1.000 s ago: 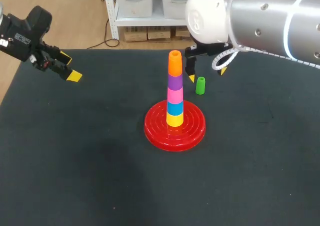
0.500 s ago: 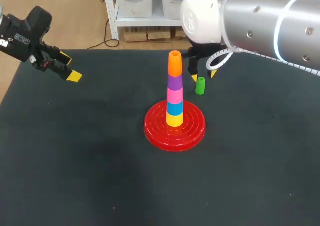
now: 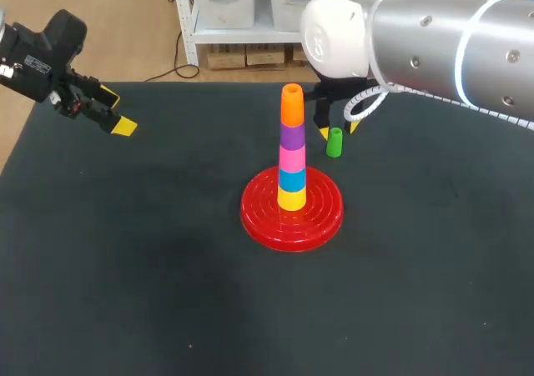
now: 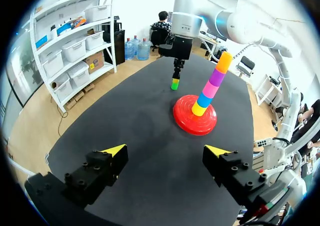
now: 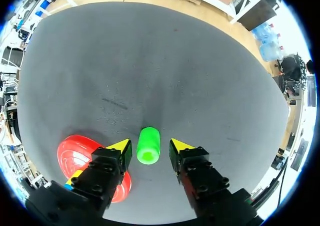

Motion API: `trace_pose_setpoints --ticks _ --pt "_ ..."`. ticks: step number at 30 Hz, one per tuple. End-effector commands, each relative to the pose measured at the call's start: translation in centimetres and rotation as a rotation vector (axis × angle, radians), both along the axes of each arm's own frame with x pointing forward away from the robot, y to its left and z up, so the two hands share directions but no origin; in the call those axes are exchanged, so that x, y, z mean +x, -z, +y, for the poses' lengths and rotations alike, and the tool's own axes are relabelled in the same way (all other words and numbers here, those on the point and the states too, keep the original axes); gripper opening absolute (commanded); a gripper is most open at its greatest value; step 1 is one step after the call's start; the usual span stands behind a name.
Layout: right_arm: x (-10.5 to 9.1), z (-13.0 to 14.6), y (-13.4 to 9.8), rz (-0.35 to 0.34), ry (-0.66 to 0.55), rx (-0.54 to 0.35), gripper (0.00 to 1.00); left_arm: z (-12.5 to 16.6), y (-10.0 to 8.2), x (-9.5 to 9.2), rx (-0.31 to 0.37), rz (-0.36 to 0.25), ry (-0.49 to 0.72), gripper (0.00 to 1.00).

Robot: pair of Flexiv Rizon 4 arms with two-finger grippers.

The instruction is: Pick up and stack the cylinders on the red base in this order: pink,purple,orange,green

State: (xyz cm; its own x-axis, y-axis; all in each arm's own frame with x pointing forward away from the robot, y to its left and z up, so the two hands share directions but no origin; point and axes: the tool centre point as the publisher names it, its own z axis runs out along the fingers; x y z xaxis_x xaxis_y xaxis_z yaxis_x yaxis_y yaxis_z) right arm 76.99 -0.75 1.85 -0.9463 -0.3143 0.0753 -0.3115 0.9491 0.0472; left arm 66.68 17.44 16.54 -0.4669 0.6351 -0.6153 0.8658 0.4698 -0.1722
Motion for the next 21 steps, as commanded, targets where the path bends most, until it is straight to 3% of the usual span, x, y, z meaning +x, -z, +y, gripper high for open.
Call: trace_pose_setpoints --ticks 1,2,3,4,9,12,21 --pt "-0.3 0.0 0.1 -0.005 0.002 -0.002 0.41 0.1 0.1 -0.1 -0.002 -0.003 0.001 1.0" --pt "-0.3 0.0 0.1 -0.005 0.003 -0.004 0.31 0.1 0.1 -0.1 -0.002 -0.003 0.001 1.0" --pt "-0.3 0.0 0.1 -0.005 0.005 -0.004 0.09 0.1 0.1 -0.1 -0.002 -0.003 0.001 1.0" --pt "-0.4 0.0 0.0 -0.008 0.01 -0.009 0.0 0.1 0.1 -0.1 -0.002 -0.003 0.001 1.0" --pt "-0.3 -0.3 -1.6 -0.042 0.024 -0.008 0.0 0.1 0.1 -0.1 -0.002 -0.003 0.001 1.0" --pt "-0.3 -0.5 -3.8 -0.059 0.025 -0.029 0.0 0.1 0.1 -0.1 -0.002 -0.003 0.001 1.0" --pt "-2.0 -0.7 -17.4 -0.049 -0.032 -0.041 0.0 0.1 0.1 -0.1 -0.002 -0.003 0.001 1.0"
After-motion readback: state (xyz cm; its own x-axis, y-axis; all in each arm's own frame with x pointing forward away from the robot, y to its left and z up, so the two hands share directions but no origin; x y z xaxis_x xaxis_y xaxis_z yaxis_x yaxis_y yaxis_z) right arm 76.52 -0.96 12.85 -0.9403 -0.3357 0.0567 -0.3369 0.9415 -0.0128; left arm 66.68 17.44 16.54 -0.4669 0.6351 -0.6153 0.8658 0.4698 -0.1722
